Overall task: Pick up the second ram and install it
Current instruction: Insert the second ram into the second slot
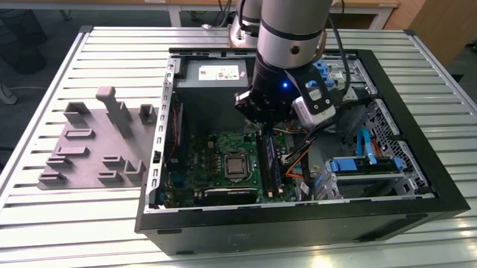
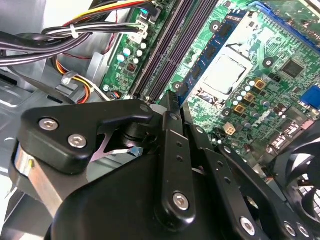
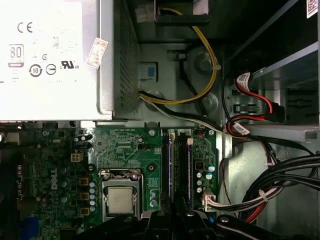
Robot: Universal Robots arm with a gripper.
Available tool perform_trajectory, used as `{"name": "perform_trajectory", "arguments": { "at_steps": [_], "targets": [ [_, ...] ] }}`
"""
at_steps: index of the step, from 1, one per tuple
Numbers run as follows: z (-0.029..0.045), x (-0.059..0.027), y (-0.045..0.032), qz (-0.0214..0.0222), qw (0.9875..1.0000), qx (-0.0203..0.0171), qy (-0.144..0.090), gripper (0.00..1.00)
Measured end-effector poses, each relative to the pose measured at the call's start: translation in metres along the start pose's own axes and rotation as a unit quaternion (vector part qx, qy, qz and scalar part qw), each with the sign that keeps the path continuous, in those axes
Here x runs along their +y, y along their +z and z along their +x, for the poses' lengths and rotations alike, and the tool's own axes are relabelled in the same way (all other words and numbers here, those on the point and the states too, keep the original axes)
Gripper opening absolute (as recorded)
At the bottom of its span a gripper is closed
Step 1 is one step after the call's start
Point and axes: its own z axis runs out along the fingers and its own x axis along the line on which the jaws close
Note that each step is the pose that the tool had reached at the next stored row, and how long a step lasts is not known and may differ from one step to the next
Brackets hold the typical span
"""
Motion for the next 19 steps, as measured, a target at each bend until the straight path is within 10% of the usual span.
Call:
{"name": "perform_trajectory", "arguments": {
  "at_steps": [19],
  "targets": [
    [-0.0038, 0.0, 0.021, -0.0007, 1.0, 0.0004, 0.003, 0.14]
  ]
}}
